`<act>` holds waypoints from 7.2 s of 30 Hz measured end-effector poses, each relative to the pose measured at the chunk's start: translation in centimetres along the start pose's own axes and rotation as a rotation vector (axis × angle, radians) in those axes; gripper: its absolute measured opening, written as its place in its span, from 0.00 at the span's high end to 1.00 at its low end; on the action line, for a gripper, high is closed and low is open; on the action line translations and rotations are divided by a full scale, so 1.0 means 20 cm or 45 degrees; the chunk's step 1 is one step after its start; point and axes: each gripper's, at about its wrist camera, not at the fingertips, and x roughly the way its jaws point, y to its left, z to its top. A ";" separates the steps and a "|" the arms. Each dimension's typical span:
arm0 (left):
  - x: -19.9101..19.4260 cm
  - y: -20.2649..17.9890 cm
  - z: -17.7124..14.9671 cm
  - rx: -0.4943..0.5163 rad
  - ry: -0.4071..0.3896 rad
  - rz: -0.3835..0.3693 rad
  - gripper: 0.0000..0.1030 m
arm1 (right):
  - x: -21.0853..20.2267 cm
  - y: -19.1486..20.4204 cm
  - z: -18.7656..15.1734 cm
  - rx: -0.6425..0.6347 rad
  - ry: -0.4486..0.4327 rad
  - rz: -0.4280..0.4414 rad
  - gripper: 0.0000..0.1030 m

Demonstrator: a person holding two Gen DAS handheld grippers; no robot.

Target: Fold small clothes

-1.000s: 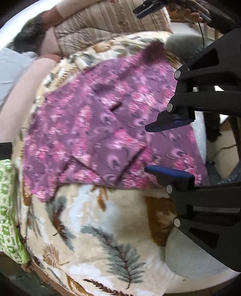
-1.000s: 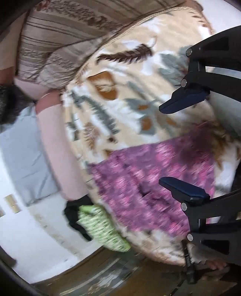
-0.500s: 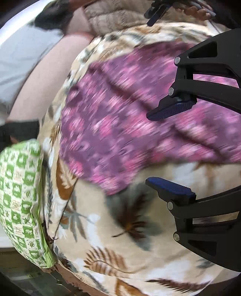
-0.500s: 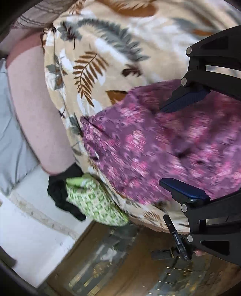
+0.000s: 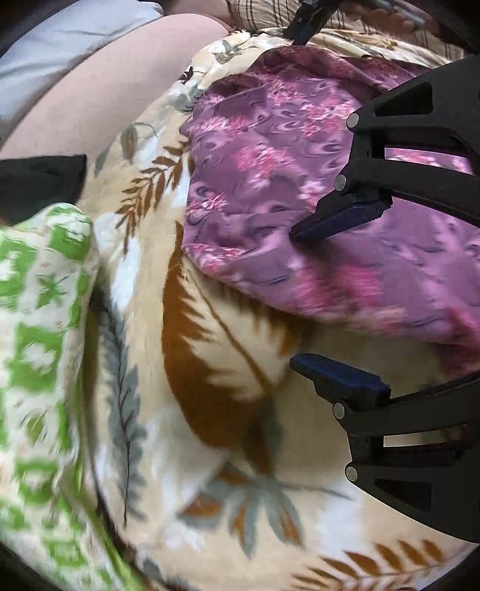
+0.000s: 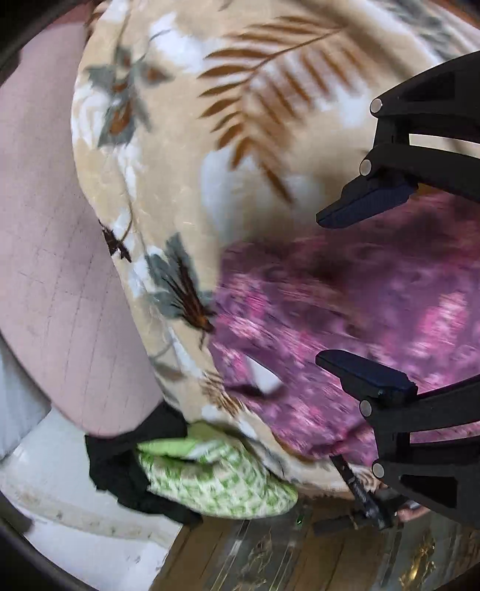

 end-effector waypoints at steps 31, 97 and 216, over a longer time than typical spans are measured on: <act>-0.92 -0.22 -1.54 0.140 -0.300 -0.091 0.94 | -0.97 -0.12 -1.38 -0.053 -0.430 0.087 0.93; -0.97 0.00 -2.00 -0.257 -0.175 -0.265 0.20 | -1.18 0.23 -2.10 -0.041 -0.466 0.326 0.15; -0.45 -1.10 -2.13 0.493 -0.088 -0.142 0.35 | -0.93 -0.08 -2.02 -0.021 -0.331 -0.072 0.29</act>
